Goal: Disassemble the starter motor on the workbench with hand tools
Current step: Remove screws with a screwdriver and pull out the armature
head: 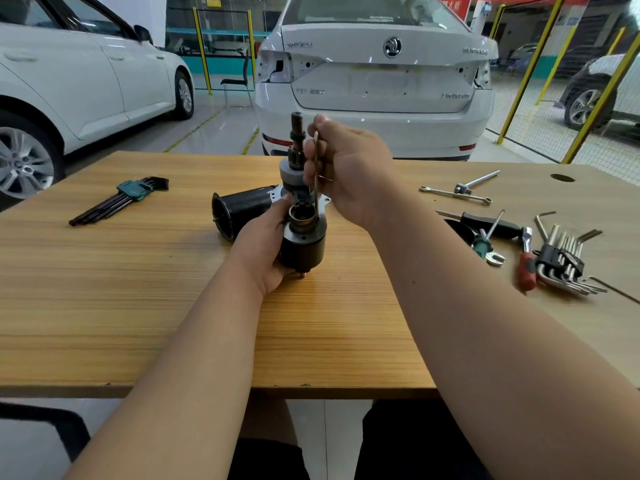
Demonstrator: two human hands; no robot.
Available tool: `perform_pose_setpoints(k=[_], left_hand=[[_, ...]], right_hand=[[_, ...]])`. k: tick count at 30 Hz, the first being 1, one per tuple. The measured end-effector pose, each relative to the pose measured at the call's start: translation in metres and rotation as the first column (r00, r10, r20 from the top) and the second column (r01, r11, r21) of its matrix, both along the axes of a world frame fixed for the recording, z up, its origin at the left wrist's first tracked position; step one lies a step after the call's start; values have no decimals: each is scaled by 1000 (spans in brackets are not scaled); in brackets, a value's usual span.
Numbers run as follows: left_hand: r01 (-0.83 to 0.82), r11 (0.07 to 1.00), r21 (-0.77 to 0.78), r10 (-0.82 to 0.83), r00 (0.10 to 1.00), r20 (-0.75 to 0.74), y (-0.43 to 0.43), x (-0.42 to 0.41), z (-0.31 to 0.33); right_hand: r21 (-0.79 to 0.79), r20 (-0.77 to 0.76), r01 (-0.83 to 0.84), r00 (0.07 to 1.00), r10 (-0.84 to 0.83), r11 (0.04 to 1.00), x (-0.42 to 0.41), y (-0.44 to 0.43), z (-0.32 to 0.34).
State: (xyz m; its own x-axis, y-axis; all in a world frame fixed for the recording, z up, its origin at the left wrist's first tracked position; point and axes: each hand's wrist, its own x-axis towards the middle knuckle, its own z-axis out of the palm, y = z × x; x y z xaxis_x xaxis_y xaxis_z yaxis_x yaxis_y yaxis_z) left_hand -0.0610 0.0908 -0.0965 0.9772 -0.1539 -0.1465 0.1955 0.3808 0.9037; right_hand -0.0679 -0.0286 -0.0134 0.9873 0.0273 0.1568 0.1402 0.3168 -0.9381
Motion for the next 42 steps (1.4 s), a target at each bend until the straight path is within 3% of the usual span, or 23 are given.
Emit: perform_pose_setpoints(k=[6,11,17,20,25,28,30,33,38,40,42], left_hand=[[91,995,-52,-87,994,71,8,-4,-2],[123,992,1,-122,983,134,9,-10,-6],[156,966,205,-202,952,229,1,-16,-6],[126,970,206,-176,952,249,-5,-17,-8],[106,984,143,-141,953,268,-7,-19,-11],[113,983,142,-149,949,279,-2,-20,-13],[125,981,148,-164,942,293,-1,-19,-13],[154,978,140,-192,930,315,-1,-16,-13],[214,972,94,-233,917,324,2,-15,-14],[217,973,74,-229,922,314,2,-15,-14],[218,974,58,-225,924,308,1,-15,-14]], right_hand=[[-55,-5,47,999,-47,997,-5,7,3],[-114,80,203,978,-195,972,-10,8,-1],[91,-55,221,975,-217,971,-6,-5,-3],[60,-36,212,977,-210,975,-7,-5,-5],[-161,137,265,960,-244,951,-13,2,-6],[-378,389,364,897,-210,851,-17,-2,-12],[-415,460,412,864,-204,811,-17,-7,-14],[-352,387,380,891,-237,855,-16,-17,-11],[-188,160,139,981,-109,972,-22,-14,-7],[-235,142,163,981,-132,958,-25,-8,-4],[-426,230,230,963,-141,875,-27,-1,-2]])
